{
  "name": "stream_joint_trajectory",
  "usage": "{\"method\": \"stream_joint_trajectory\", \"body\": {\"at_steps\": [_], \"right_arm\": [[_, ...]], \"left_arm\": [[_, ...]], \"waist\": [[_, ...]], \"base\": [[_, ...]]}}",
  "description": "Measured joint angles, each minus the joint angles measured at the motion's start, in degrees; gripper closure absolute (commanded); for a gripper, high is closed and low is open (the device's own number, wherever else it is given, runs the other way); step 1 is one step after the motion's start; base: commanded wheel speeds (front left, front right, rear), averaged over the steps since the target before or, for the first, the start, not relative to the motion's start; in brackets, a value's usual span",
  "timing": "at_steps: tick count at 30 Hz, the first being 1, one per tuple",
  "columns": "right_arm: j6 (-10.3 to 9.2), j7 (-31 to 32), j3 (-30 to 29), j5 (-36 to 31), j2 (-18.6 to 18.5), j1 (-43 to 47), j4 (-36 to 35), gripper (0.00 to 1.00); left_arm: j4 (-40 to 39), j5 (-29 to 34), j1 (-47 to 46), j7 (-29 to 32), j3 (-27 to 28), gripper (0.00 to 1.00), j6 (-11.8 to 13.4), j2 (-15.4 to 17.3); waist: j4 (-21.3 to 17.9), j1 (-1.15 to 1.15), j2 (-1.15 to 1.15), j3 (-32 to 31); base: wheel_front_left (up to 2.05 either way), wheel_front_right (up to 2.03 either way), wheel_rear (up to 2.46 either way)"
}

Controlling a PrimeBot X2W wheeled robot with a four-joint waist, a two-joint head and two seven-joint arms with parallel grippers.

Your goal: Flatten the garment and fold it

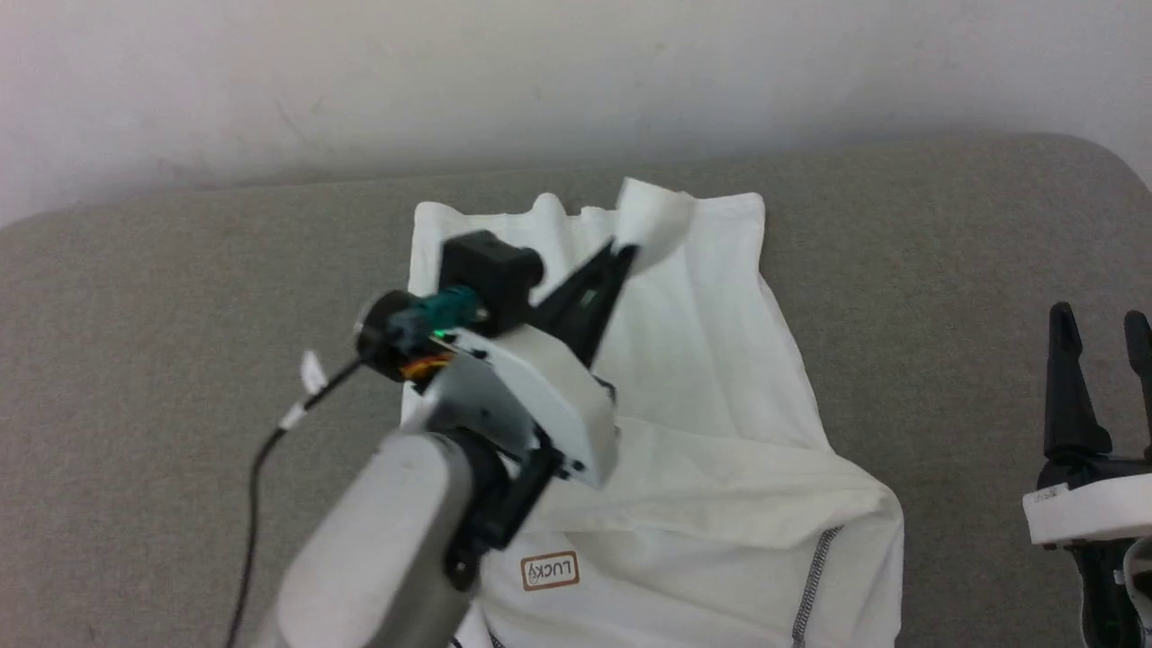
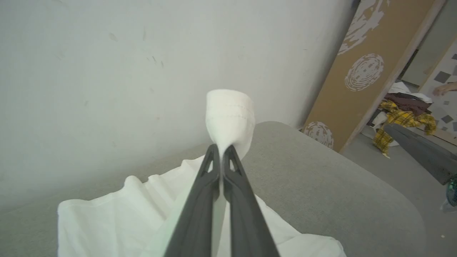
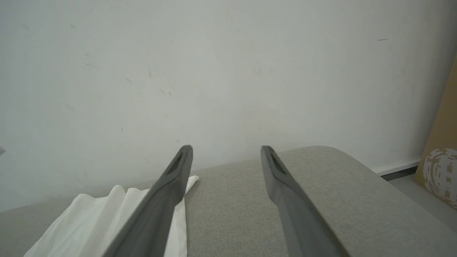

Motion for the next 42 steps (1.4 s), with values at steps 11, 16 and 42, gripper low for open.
{"method": "stream_joint_trajectory", "body": {"at_steps": [11, 16, 42], "right_arm": [[0.0, -0.6, -0.1, 1.4, 0.0, -0.4, 1.1, 0.0], [0.0, -0.7, 0.5, 2.0, 0.0, -0.7, 2.2, 0.0], [-0.01, 1.4, 6.0, 1.6, 0.0, -0.6, 2.1, 0.0]], "left_arm": [[19.4, 3.5, 1.2, -5.8, -13.7, 1.0, 0.4, -8.5], [26.2, 3.4, 1.0, -8.4, -18.3, 1.0, 0.3, -9.0], [21.9, -9.5, -14.2, -13.6, -9.3, 0.0, -0.7, 11.2]], "waist": [[-4.7, 0.01, 0.0, 4.5], [-6.2, 0.01, 0.0, 6.7], [-4.3, 0.0, 0.0, 1.0]], "base": [[0.0, 0.0, 0.0], [0.0, 0.0, 0.0], [0.0, 0.0, 0.0]]}}
